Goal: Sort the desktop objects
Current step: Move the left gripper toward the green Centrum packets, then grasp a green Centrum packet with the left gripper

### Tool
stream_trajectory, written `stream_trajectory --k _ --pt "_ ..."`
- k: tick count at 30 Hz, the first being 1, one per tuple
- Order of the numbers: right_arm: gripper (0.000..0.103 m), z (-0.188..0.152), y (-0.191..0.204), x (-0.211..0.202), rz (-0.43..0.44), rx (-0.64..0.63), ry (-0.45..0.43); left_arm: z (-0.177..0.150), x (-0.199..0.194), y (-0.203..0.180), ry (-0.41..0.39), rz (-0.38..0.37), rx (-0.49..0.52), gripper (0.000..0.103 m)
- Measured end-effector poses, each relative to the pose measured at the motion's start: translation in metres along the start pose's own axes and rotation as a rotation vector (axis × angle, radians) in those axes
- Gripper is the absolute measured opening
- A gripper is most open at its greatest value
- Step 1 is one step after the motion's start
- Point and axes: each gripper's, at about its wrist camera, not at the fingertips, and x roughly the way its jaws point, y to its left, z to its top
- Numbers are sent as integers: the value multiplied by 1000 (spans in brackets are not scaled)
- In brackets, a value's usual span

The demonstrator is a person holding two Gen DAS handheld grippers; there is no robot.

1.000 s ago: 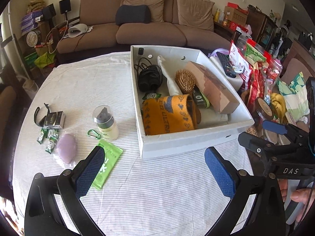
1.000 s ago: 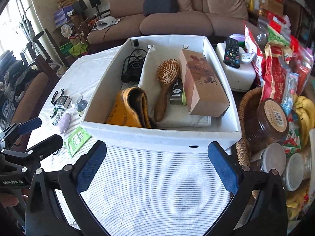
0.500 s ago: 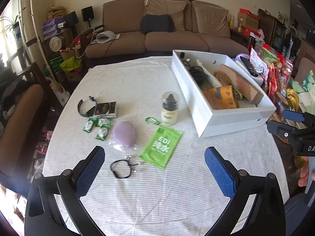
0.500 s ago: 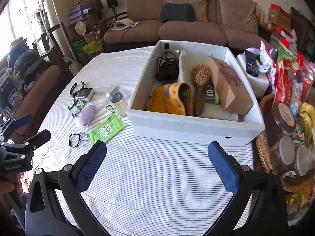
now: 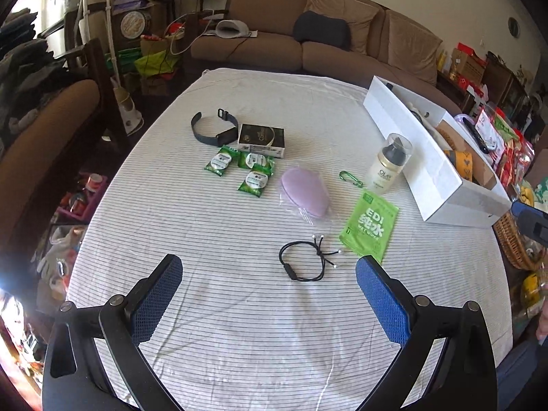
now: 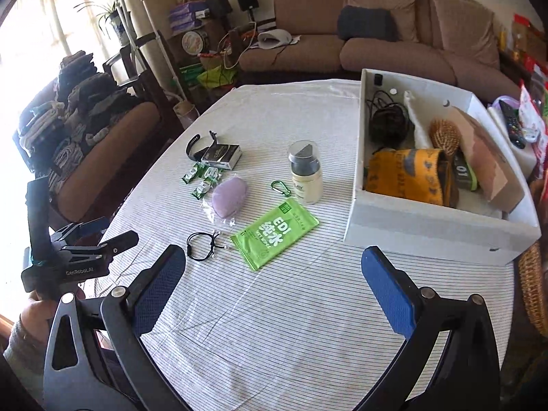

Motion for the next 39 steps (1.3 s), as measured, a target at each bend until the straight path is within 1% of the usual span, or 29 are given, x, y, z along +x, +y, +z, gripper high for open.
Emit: stream_trajectory --k 4,11,13,15,17,18,19,20,22,23,24,25,29,32,34,37,38,39 --pt "103 -6 11 23 36 -8 12 5 16 3 -17 -35 -39 103" --pt "103 -8 22 63 82 -15 23 24 45 37 -16 -10 -107 103" --pt "103 -7 26 73 98 -22 20 32 52 46 -22 -8 -110 102" --pt "102 -4 32 84 109 -36 14 41 60 53 -29 -5 -93 102" --pt "92 -1 39 94 111 -55 11 51 72 59 -29 9 -65 99" --pt "89 1 42 98 112 -63 11 56 80 62 -26 24 -50 97" --pt "82 2 45 103 114 -69 12 61 89 65 -18 35 -37 96" --pt "77 3 48 107 116 -75 15 65 99 68 -5 39 -25 93" --pt "76 4 53 116 126 -81 25 73 119 70 23 35 7 81" --pt "76 4 54 120 131 -83 27 77 128 69 35 37 28 70" --pt "76 4 55 123 135 -84 30 81 137 68 47 38 49 63" --pt "76 5 56 126 138 -84 33 84 146 68 60 39 67 58" --pt "76 9 55 138 152 -86 52 93 168 66 83 26 114 58" --pt "76 11 55 145 160 -86 58 96 179 65 97 10 126 58" --pt "76 13 56 150 158 -90 62 96 186 64 112 18 140 58" --pt "76 15 60 155 160 -95 67 94 188 61 95 43 162 58" --pt "76 16 62 156 159 -98 67 94 188 62 90 44 156 54" --pt "76 17 63 157 158 -100 67 94 187 62 84 41 151 40"
